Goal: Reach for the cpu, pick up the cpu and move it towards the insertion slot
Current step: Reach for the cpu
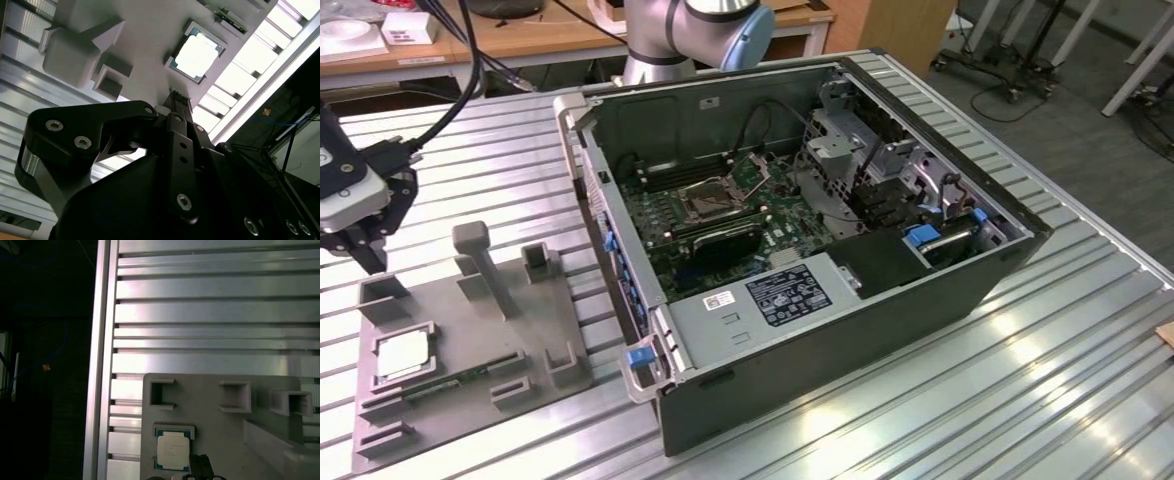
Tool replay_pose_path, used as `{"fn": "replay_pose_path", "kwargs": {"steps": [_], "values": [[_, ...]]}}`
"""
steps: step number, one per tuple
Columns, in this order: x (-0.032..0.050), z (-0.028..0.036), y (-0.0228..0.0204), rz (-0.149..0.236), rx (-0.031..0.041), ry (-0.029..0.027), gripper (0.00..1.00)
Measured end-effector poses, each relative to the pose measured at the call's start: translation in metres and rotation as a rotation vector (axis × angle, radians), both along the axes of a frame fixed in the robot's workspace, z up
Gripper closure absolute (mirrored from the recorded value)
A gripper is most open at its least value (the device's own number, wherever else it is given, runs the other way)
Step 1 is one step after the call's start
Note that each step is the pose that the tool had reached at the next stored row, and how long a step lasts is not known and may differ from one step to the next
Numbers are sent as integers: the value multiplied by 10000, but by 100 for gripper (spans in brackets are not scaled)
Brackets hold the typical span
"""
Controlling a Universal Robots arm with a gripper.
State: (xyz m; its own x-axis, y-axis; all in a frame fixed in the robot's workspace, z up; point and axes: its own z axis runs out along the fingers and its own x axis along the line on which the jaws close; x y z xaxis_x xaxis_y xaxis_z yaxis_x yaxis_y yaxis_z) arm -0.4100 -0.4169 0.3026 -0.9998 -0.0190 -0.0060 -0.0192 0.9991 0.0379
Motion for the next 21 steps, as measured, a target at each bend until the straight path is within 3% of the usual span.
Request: {"fn": "replay_pose_path", "kwargs": {"steps": [13,21], "values": [[-3,-27,-19,2,0,0,90],[-9,-76,-40,1,0,-2,90]]}}
